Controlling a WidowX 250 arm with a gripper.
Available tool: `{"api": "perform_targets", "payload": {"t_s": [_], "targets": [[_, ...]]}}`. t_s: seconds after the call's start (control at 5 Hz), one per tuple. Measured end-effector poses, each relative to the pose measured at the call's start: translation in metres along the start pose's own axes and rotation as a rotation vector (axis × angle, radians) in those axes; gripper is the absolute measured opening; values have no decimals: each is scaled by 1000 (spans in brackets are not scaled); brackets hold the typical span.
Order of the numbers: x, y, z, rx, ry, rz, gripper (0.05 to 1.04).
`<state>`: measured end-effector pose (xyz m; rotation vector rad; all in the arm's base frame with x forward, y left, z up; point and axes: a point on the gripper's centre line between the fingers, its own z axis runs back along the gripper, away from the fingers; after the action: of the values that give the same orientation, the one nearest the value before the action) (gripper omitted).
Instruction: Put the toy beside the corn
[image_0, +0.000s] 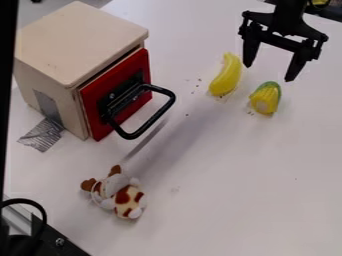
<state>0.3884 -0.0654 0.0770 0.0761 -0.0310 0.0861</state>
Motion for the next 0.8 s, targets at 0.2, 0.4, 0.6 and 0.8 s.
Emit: {"api": "perform_targets", "payload": {"t_s": [0.2, 0.4, 0.6, 0.8], "targets": [[-5, 1, -16, 14, 44, -3, 998], [-38, 8, -34, 29, 96, -25, 998], [-74, 20, -21, 35, 51, -52, 998], [-124, 32, -17, 26, 34, -122, 998]]}}
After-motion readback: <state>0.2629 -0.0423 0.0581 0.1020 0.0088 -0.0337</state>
